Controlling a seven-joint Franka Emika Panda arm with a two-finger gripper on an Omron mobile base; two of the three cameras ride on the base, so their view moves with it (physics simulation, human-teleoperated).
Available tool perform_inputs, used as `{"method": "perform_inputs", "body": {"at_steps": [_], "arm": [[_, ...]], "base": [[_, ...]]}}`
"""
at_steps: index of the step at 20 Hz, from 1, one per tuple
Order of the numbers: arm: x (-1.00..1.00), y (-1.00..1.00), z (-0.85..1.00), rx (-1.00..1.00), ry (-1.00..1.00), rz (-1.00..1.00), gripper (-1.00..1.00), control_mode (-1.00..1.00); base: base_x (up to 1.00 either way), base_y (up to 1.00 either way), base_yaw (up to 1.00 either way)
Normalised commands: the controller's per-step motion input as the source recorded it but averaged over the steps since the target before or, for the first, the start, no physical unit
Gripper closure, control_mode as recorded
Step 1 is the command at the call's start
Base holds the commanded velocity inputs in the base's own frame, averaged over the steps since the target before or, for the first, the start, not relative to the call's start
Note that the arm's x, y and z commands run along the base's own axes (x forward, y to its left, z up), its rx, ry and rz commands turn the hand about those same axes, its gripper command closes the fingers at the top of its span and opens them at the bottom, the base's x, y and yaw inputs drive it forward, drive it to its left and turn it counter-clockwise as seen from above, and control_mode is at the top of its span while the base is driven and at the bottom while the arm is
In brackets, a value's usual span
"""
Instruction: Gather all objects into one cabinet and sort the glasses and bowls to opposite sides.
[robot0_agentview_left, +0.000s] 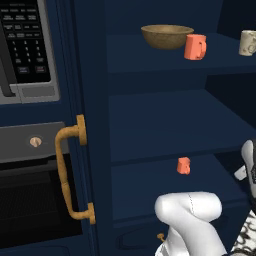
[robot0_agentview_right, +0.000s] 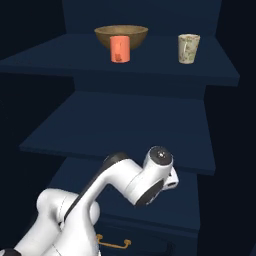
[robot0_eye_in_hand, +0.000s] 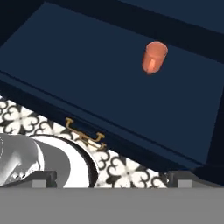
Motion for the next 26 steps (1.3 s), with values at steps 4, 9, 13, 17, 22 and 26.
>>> {"method": "perform_inputs", "body": {"at_steps": [4, 9, 13, 17, 22, 26], "arm": [[0.31, 0.0, -0.78, -0.08, -0.19, 0.35, -1.0, -1.0], [0.38, 0.08, -0.74, -0.06, -0.22, 0.3, -1.0, -1.0], [0.52, 0.37, -0.06, 0.0, -0.05, 0.07, -1.0, -1.0], [0.52, 0.46, 0.0, 0.0, 0.02, 0.0, -1.0, -1.0], [0.13, 0.1, -0.2, 0.01, 0.16, -0.07, -1.0, -1.0], [-0.07, 0.0, -0.6, 0.02, 0.15, -0.25, -1.0, -1.0]], "base": [[0.0, 0.0, 0.0], [0.0, 0.0, 0.0], [0.0, 0.0, 0.0], [0.0, 0.0, 0.0], [0.0, 0.0, 0.0], [0.0, 0.0, 0.0]]}}
